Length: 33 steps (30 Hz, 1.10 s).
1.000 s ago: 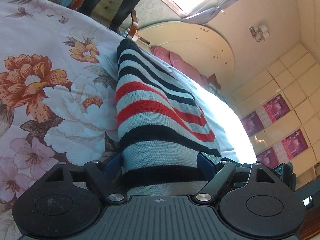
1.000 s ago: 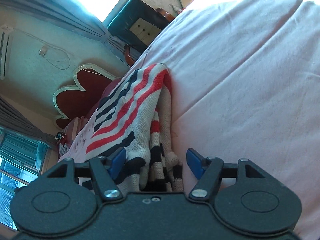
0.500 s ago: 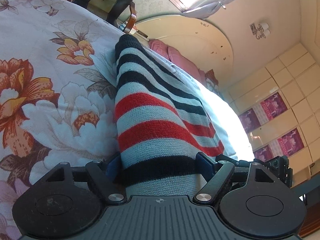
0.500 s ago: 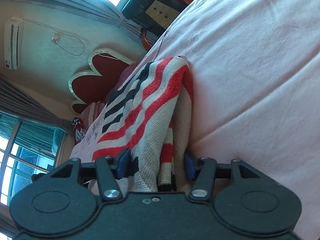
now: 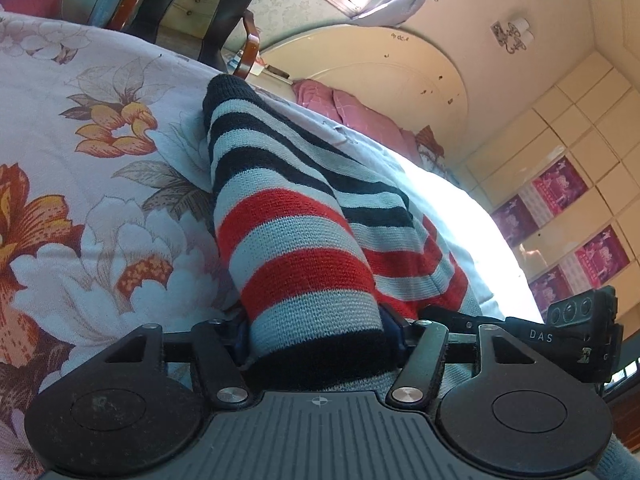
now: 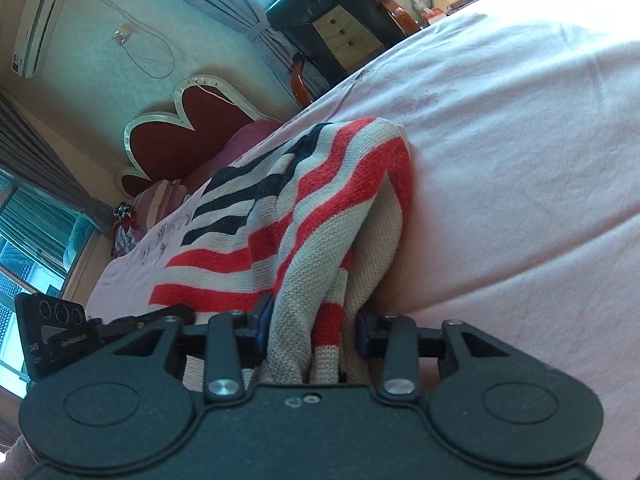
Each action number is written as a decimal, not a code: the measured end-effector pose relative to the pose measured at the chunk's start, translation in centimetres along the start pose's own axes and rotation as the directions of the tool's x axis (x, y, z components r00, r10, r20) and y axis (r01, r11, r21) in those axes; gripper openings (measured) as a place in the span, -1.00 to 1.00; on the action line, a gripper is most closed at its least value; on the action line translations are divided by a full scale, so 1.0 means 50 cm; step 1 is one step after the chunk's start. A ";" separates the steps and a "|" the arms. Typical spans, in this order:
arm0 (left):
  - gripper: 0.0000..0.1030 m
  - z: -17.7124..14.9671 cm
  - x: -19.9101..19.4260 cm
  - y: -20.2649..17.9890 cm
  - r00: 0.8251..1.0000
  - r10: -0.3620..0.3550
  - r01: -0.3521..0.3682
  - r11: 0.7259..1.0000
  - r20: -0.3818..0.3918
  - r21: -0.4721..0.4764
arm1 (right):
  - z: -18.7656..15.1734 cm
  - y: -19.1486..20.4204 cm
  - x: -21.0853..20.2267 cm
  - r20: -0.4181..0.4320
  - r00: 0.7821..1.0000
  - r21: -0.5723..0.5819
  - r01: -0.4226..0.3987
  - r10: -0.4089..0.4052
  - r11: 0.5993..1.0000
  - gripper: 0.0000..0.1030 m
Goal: Fold small clothes
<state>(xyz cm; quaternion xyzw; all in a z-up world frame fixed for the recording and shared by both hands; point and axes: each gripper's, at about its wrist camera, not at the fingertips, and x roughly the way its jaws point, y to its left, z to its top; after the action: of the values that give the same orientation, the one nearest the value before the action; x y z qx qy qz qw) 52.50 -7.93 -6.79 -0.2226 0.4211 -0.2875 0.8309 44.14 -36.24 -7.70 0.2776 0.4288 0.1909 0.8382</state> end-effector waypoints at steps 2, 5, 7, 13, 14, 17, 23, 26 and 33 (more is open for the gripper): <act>0.07 0.000 -0.007 -0.007 1.000 0.006 -0.006 1.000 0.009 0.015 | -0.006 0.006 -0.006 0.018 1.000 -0.005 0.005 -0.005 1.000 -0.32; 0.02 0.002 -0.024 -0.023 1.000 0.001 -0.002 0.999 0.023 0.042 | -0.008 0.026 -0.014 0.048 0.999 -0.025 0.009 -0.008 1.000 -0.34; 0.00 0.002 -0.038 -0.034 1.000 -0.007 0.006 0.998 0.029 0.057 | -0.009 0.042 -0.026 0.065 0.998 -0.043 0.004 -0.001 0.999 -0.35; 0.00 0.002 -0.090 -0.061 0.998 -0.037 0.033 0.996 0.047 0.080 | -0.021 0.084 -0.066 0.096 0.995 -0.105 0.008 0.002 0.994 -0.35; 0.00 0.002 -0.100 -0.064 0.998 -0.041 0.037 0.996 0.051 0.084 | -0.023 0.091 -0.072 0.098 0.995 -0.109 0.009 0.002 0.994 -0.35; 0.00 -0.008 -0.133 -0.076 0.996 -0.053 0.047 0.995 0.065 0.092 | -0.025 0.109 -0.091 0.109 0.994 -0.120 0.004 0.009 0.993 -0.35; 0.00 -0.017 -0.211 -0.084 0.994 -0.056 0.045 0.993 0.095 0.111 | -0.040 0.170 -0.112 0.134 0.991 -0.153 0.001 0.020 0.988 -0.35; 0.00 -0.026 -0.260 -0.076 0.992 -0.048 0.036 0.993 0.114 0.112 | -0.049 0.202 -0.110 0.137 0.990 -0.167 -0.008 0.031 0.986 -0.35; 0.00 -0.059 -0.398 -0.033 0.987 -0.016 0.001 0.996 0.161 0.090 | -0.084 0.292 -0.091 0.127 0.989 -0.201 -0.044 0.071 0.979 -0.35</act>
<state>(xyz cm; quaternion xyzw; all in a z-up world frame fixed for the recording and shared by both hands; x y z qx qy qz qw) 40.01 3.73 3.99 -0.2094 0.3383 -0.2908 0.8701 36.94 -26.22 2.25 0.2173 0.3423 0.2376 0.8827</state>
